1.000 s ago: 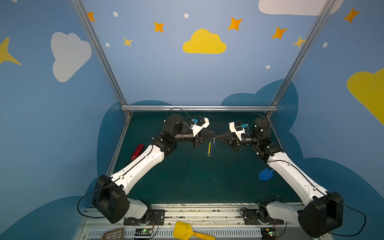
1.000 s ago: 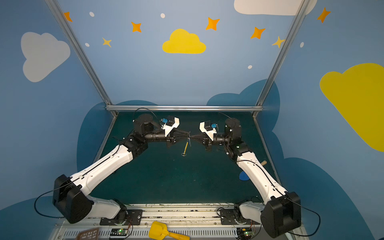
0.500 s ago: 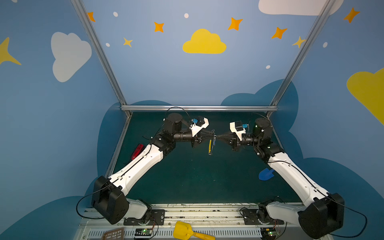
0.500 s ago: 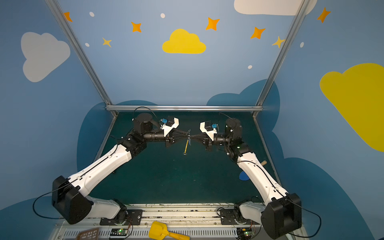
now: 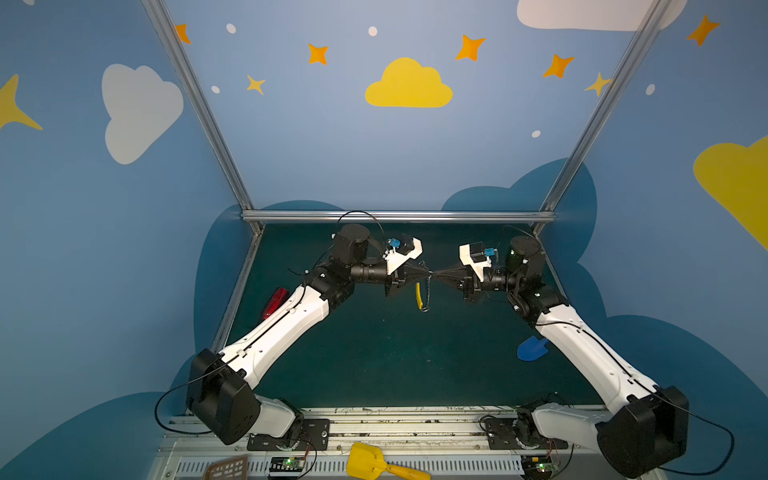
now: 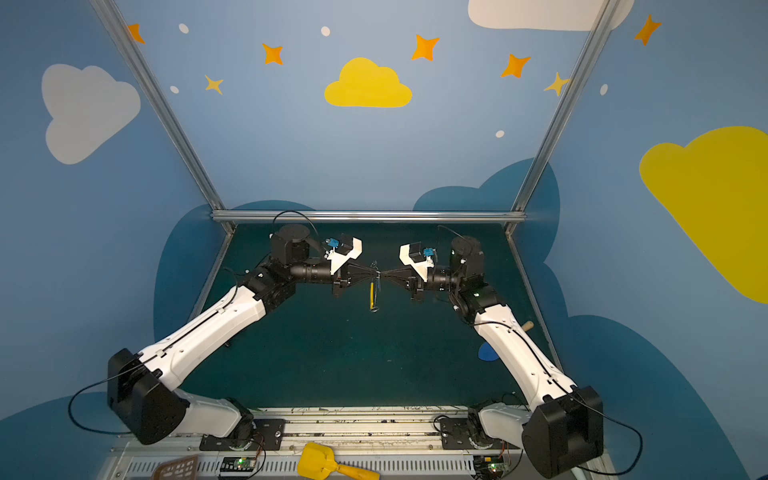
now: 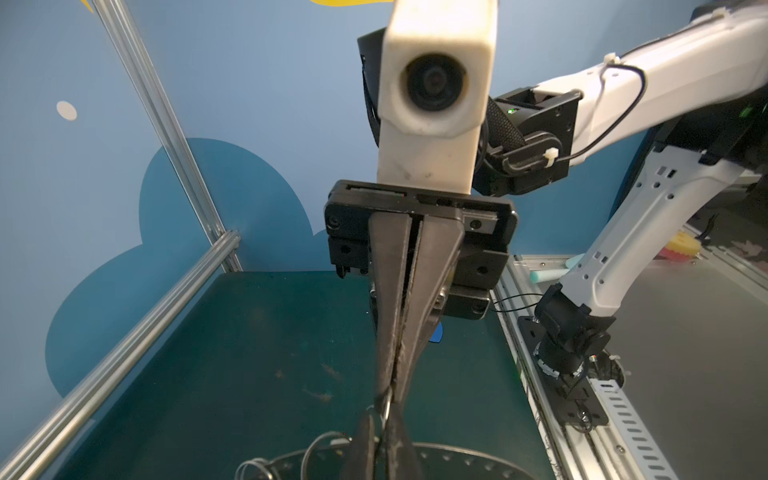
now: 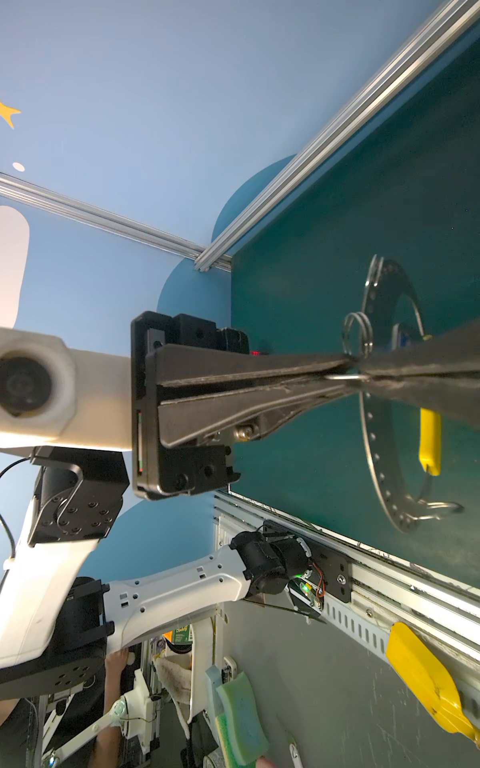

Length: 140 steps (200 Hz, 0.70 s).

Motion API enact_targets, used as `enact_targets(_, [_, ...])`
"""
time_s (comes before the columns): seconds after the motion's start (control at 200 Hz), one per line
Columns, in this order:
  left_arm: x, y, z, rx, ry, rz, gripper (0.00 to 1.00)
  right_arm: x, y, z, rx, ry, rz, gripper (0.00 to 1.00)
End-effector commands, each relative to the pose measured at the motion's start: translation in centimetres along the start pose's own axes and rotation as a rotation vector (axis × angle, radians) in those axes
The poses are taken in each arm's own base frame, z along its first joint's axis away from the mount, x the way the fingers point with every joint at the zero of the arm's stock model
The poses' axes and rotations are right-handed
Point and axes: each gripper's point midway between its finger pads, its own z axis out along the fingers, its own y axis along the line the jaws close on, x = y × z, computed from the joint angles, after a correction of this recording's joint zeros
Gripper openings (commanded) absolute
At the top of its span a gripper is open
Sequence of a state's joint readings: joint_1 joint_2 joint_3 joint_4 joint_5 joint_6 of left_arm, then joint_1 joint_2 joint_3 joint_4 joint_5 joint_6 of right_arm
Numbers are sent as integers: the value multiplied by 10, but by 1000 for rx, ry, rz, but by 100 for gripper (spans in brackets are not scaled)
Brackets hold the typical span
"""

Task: Put the keys on the keyring

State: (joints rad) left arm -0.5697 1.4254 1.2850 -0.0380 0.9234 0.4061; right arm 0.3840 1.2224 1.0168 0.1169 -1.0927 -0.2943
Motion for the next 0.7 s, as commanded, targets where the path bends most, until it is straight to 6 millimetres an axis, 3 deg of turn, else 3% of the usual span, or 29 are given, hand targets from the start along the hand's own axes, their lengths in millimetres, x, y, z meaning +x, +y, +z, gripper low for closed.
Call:
enact_targets(0.0, [-6,-4,1,32,4,18,3,-18,3,-1,-2,-24,-54,0])
enact_targets(0.125, [-8,-4,-2,26,21,30,3,-10,-2,-3,49,4,-78,0])
enact_targets(0.27, [-10,-4,-4,21,42,34,4,-7,-8,-11,137,31,-109,19])
enact_targets(0.345, [-9,-4,-5,16,60,32,3,-5,-9,-16,172,42,-111,24])
enact_targets(0.696, [-6,-3,-6,28,146,29,3,-9,4,-15,120,37,-112,27])
